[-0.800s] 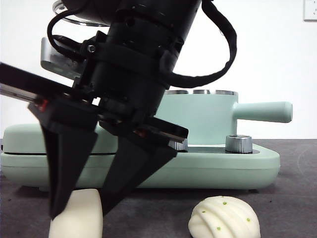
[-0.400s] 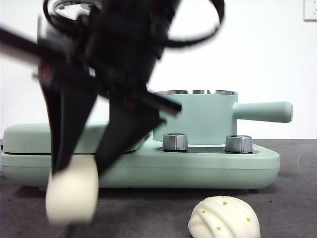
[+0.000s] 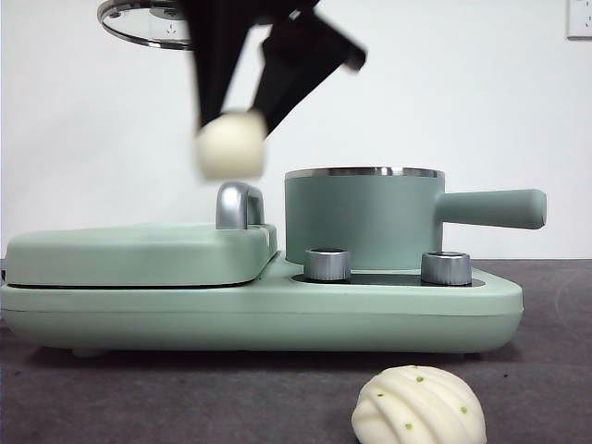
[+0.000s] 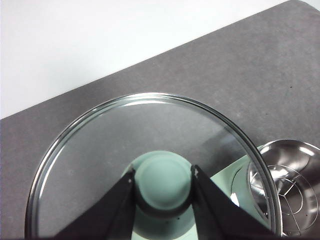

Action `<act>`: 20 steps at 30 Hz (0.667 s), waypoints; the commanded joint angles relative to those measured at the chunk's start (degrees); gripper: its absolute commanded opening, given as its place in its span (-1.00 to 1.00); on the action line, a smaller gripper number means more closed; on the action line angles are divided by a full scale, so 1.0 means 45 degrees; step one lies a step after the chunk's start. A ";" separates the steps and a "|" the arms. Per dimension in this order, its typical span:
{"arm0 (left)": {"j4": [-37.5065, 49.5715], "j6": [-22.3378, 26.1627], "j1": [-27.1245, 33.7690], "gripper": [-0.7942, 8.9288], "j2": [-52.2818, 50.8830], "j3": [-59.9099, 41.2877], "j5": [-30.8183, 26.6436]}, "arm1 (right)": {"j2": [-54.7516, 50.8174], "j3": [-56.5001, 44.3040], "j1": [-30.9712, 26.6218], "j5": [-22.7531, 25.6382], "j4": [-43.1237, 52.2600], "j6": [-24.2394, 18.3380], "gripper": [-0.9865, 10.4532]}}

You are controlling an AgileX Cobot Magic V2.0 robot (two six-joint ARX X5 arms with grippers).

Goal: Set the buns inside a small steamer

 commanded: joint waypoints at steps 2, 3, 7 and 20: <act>0.0306 0.0126 0.0039 -0.81 -0.0083 0.0510 0.0102 | 0.0233 0.1452 -0.0899 0.0510 -0.0481 -0.1103 -0.57; 0.0301 0.0126 0.0049 -0.81 -0.0083 0.0510 0.0102 | 0.0287 0.1841 -0.1277 0.0505 -0.0495 -0.1175 -0.57; 0.0296 0.0126 0.0092 -0.81 -0.0083 0.0510 0.0102 | 0.0578 0.3036 -0.2613 0.0471 -0.0437 -0.1394 -0.57; 0.0282 0.0112 0.0500 -0.81 -0.0083 0.0510 0.0102 | 0.2851 0.4284 -0.5008 -0.0578 0.0068 -0.1695 -0.57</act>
